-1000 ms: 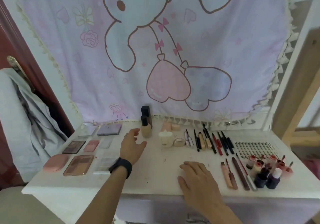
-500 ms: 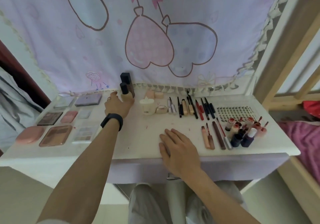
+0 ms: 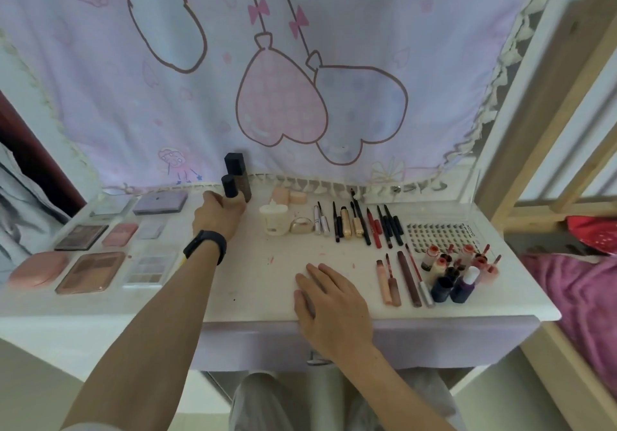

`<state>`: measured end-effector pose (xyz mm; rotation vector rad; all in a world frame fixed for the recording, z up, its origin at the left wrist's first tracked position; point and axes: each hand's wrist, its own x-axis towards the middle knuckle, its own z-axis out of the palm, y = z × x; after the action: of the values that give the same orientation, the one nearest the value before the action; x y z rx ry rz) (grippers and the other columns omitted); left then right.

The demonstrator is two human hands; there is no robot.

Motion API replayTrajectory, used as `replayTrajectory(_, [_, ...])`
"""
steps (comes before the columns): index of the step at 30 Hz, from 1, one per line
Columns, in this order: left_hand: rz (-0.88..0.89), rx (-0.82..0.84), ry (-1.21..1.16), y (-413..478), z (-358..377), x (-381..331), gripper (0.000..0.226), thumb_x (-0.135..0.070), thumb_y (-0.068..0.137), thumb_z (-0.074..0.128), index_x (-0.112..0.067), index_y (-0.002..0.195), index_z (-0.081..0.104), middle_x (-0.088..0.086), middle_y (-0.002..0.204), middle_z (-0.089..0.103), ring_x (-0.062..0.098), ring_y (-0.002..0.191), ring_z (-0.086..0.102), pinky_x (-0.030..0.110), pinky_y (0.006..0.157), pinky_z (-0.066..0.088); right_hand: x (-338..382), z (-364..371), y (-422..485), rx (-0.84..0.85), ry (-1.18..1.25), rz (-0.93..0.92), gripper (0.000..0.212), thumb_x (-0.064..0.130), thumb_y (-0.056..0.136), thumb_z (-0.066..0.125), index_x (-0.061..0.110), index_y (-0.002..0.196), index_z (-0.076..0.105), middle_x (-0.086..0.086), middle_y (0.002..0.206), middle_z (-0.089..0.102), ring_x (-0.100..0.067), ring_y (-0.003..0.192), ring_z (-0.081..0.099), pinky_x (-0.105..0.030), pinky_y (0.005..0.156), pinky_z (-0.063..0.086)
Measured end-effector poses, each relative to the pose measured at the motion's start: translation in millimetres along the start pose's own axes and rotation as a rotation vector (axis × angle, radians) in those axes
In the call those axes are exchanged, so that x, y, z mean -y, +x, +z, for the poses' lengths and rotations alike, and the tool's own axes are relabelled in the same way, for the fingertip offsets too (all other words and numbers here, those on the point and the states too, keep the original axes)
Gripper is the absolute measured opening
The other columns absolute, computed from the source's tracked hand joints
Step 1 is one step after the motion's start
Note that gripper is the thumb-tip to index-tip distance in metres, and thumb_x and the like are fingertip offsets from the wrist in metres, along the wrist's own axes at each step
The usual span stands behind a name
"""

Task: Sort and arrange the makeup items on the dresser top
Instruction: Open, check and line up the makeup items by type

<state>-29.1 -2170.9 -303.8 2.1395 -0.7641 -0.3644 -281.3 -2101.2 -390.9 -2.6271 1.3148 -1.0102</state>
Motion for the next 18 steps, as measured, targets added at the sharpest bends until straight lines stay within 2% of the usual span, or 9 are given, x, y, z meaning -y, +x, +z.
replayTrajectory(4, [0.025, 0.006, -0.092, -6.8, -5.3, 7.2, 0.044, -0.057, 0.083, 0.061, -0.019, 0.1, 0.048, 0.003, 0.09, 0.057, 0.02, 0.074, 0.056, 0.03, 0.059, 0.042, 1.7, -4.7, 0.8, 0.023, -0.019, -0.005, 0.039, 0.042, 0.098, 0.048, 0.024, 0.123, 0.072, 0.002, 0.132, 0.068, -0.018, 0.126, 0.06, -0.035, 0.105, 0.051])
replayTrajectory(8, [0.096, -0.04, -0.291, -26.4, -17.3, 20.2, 0.039, -0.046, 0.086, 0.069, -0.022, 0.106, 0.047, -0.001, 0.098, 0.058, 0.019, 0.084, 0.058, 0.027, 0.061, 0.041, 2.4, -6.4, 1.6, 0.05, 0.007, 0.009, 0.042, 0.044, 0.099, 0.045, 0.025, 0.125, 0.071, 0.003, 0.134, 0.066, -0.017, 0.129, 0.058, -0.034, 0.109, 0.047])
replayTrajectory(11, [0.177, -0.092, -0.432, -57.6, -26.9, 28.2, 0.035, -0.041, 0.09, 0.068, -0.026, 0.111, 0.045, -0.012, 0.1, 0.059, 0.009, 0.091, 0.059, 0.021, 0.064, 0.04, 2.9, -8.6, 4.0, 0.072, 0.034, 0.035, 0.041, 0.045, 0.098, 0.046, 0.026, 0.126, 0.07, 0.005, 0.136, 0.065, -0.016, 0.13, 0.057, -0.032, 0.11, 0.043])
replayTrajectory(15, [0.294, -0.008, -0.486, -107.0, -30.6, 36.9, 0.038, -0.035, 0.088, 0.073, -0.026, 0.115, 0.047, -0.01, 0.108, 0.06, 0.006, 0.093, 0.06, 0.022, 0.074, 0.047, 4.0, -16.7, 8.0, 0.165, 0.126, 0.101, 0.045, 0.053, 0.099, 0.042, 0.029, 0.128, 0.067, 0.012, 0.137, 0.063, -0.008, 0.134, 0.05, -0.024, 0.113, 0.031])
replayTrajectory(18, [0.421, 0.079, -0.422, -135.9, -27.0, 39.8, 0.036, -0.025, 0.085, 0.077, -0.024, 0.113, 0.054, -0.007, 0.109, 0.06, 0.002, 0.091, 0.059, 0.01, 0.071, 0.043, 2.9, -28.6, 13.3, 0.248, 0.365, 0.257, 0.054, 0.07, 0.092, 0.031, 0.04, 0.125, 0.062, 0.024, 0.125, 0.062, 0.002, 0.12, 0.051, -0.025, 0.102, 0.041])
